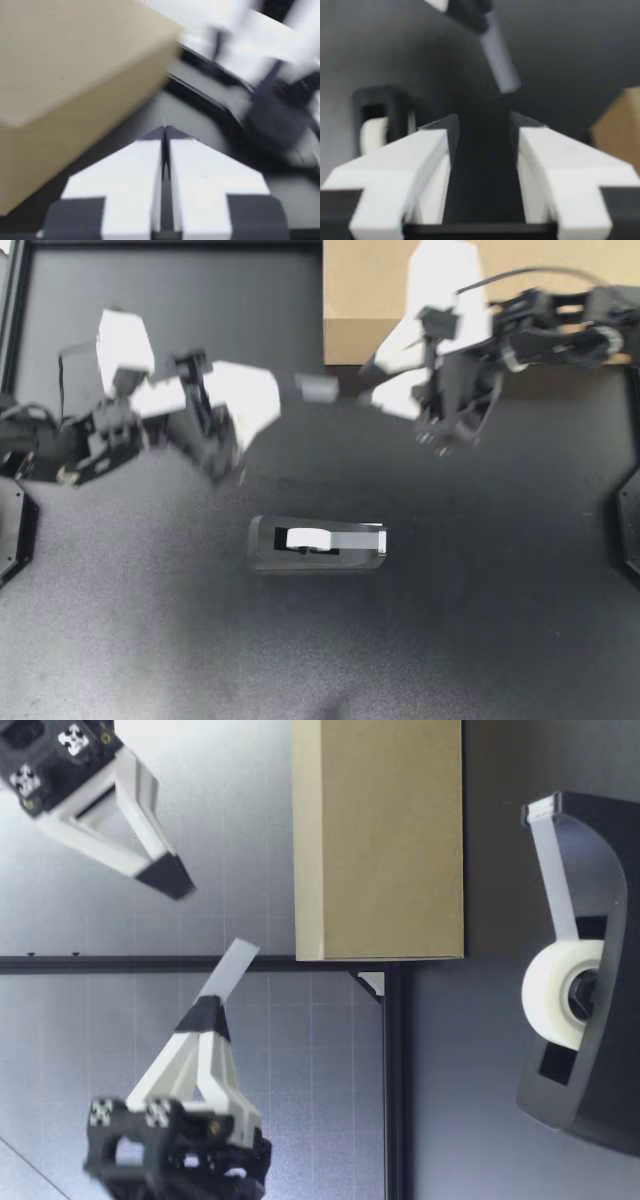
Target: Cut a small piece of tape from the tape dispenser then place it on the cardboard box's edge.
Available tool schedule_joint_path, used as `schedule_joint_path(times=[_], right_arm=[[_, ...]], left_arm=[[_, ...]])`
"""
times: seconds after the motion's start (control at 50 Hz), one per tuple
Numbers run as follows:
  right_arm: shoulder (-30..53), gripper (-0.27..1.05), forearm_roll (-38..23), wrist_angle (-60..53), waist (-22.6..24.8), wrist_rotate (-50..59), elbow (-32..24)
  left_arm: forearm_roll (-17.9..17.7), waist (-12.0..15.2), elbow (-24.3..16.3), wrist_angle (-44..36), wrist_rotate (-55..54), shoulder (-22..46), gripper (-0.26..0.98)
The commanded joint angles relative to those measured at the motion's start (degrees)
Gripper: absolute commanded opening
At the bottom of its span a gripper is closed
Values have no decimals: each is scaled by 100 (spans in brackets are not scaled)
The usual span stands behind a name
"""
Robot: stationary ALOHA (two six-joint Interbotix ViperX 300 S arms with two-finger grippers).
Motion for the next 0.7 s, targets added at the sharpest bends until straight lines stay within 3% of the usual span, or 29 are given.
schedule_joint_path(times=[0.0, 0.2, 0.5, 0.68], right_arm=[[-378, 41, 0, -686, -185, -9, 272], [-378, 24, 0, -1854, -334, -9, 844], [88, -5, 0, -3067, -439, -26, 993], [483, -10, 0, -3278, -510, -53, 861]], left_arm=[[-369, 325, -272, -44, -396, 26, -14], [-352, 879, -624, -62, -1942, 606, -14], [-44, 1063, -1134, -88, -3234, 1345, -14], [-53, 1151, -1187, -97, -3472, 1556, -14]])
